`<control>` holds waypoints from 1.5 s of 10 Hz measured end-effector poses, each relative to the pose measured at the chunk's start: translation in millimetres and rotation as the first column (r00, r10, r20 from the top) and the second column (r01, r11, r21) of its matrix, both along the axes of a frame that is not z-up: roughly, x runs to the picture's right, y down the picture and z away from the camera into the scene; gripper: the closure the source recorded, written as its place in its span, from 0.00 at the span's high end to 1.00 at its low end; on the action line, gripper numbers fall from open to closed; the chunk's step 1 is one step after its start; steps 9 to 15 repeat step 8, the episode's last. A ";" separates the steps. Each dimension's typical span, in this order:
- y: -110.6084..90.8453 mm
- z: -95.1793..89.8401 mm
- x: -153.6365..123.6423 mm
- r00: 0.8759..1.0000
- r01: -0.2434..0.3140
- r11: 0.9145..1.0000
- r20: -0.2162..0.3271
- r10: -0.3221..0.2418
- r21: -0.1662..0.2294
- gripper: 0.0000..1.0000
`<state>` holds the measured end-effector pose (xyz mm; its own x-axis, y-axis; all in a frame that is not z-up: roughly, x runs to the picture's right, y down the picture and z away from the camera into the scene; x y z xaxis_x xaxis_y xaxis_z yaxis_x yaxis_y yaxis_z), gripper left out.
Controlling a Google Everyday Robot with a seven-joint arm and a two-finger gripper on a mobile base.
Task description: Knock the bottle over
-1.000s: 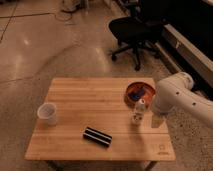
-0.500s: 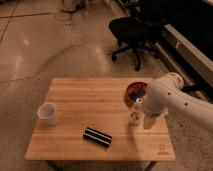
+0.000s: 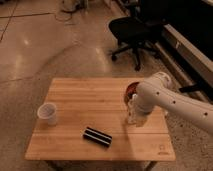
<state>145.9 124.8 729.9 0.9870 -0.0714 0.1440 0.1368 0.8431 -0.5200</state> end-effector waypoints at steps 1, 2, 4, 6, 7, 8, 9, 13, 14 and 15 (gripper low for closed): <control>-9.7 5.4 -10.7 1.000 0.012 1.000 0.014 -0.012 0.024 0.65; -14.8 8.1 -15.8 1.000 0.018 0.999 0.022 -0.019 0.039 0.65; -25.4 15.3 -26.0 0.998 0.032 0.997 0.046 -0.036 0.076 0.65; -25.4 19.2 -30.7 0.997 0.020 0.996 0.073 -0.026 0.083 0.65; -25.6 18.7 -29.2 0.997 0.016 0.996 0.072 -0.022 0.083 0.65; -25.5 18.7 -29.3 0.997 0.016 0.996 0.072 -0.022 0.083 0.65; -25.5 18.7 -29.3 0.997 0.016 0.996 0.072 -0.022 0.083 0.65; -25.5 18.7 -29.3 0.997 0.016 0.996 0.072 -0.022 0.083 0.65; -25.5 18.7 -29.3 0.997 0.016 0.996 0.072 -0.022 0.083 0.65; -25.5 18.7 -29.3 0.997 0.016 0.996 0.072 -0.022 0.083 0.65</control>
